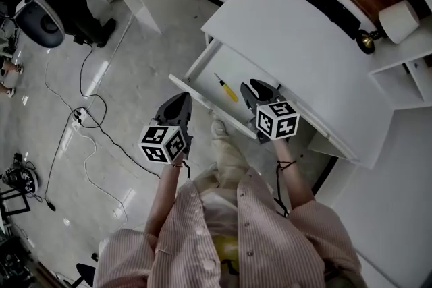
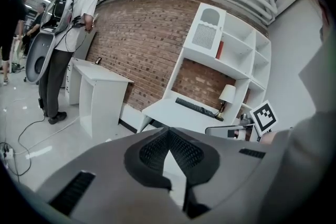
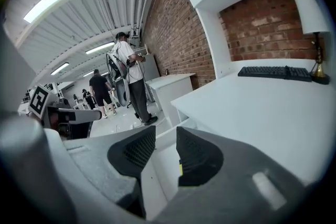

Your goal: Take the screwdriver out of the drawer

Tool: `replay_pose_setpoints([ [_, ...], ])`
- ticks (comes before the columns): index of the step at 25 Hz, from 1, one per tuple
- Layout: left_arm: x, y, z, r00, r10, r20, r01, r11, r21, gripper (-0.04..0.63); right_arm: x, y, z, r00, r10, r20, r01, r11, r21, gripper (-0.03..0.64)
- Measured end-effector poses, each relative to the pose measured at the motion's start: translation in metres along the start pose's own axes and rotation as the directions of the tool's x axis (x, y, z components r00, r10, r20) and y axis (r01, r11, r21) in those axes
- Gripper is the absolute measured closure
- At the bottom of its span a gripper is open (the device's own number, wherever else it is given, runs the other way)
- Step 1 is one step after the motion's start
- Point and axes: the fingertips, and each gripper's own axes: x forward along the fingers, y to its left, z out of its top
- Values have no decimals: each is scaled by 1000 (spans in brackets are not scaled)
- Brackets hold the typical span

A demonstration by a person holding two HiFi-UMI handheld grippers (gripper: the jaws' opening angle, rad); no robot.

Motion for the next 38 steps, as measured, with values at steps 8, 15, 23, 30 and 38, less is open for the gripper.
replay_pose_setpoints([
  [8,50,22,-10,996,3,-95,-7,999,-41,597,66,-18,-39,970,54,-236,-62,998,-24,499],
  [15,79,33,-20,988,-14,-154,3,998,-70,597,109,-34,-80,914,63,-401,-87,995,-43,499],
  [23,92,42,-27,982,-50,-182,31,994,-108,597,149,-50,-139,829,32,-558,-84,994,-67,499],
  [30,100,39,-32,976,-88,-197,66,991,-115,597,168,-63,-178,767,-14,-641,-63,993,-97,499],
  [38,104,45,-35,973,-89,-213,65,991,-115,597,185,-63,-197,727,-66,-684,-70,983,-169,499],
])
